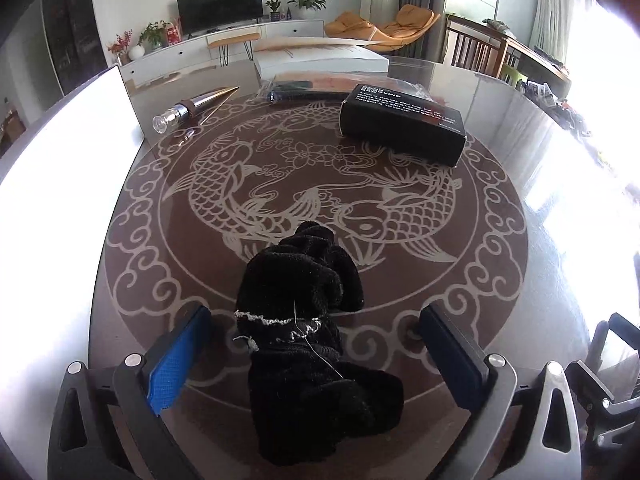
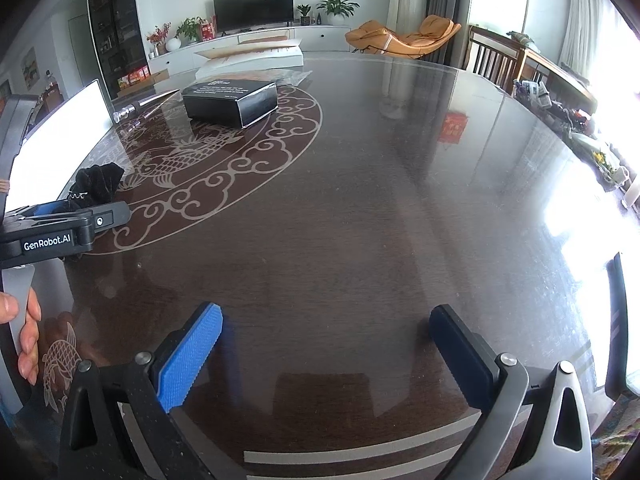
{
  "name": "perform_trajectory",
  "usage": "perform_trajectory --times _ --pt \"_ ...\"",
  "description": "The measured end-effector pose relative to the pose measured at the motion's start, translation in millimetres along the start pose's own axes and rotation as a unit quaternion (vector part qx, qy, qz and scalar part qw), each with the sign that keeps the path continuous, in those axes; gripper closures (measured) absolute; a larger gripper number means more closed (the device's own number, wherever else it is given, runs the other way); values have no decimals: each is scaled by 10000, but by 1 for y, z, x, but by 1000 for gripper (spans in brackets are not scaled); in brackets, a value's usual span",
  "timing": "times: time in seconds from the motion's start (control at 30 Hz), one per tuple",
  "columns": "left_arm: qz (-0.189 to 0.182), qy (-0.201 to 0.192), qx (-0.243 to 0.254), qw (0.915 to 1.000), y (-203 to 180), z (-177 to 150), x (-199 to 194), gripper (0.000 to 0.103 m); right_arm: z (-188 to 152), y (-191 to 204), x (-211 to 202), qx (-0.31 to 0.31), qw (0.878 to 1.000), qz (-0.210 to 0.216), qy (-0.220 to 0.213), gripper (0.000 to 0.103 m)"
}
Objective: Organize objects
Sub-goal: 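Grasp the black odor removing bar box with the right gripper while the left gripper holds the pouch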
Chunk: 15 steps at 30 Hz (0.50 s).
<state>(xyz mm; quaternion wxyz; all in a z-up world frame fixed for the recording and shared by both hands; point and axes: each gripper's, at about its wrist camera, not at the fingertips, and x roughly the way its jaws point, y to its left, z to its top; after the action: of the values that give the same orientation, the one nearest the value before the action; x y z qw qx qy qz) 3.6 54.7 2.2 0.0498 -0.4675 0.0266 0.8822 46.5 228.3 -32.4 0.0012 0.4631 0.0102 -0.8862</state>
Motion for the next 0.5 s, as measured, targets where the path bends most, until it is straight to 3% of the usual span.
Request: perform_trajectory --times 0.1,0.23,0.3,0.43,0.5 --pt "-1 -1 1 10000 0 0 0 0 21 2 9 -501 9982 177 295 0" --pt "-3 -2 2 10000 0 -1 0 0 83 18 13 -1555 9871 238 -305 0" --pt "-3 -2 2 10000 0 -1 0 0 122 34 25 -2087 9766 407 -335 0" --pt "1 -3 3 10000 0 1 3 0 184 73 71 -2707 9586 784 395 0" --pt "2 -3 4 10000 1 2 5 0 201 93 92 -2930 9519 651 610 0"
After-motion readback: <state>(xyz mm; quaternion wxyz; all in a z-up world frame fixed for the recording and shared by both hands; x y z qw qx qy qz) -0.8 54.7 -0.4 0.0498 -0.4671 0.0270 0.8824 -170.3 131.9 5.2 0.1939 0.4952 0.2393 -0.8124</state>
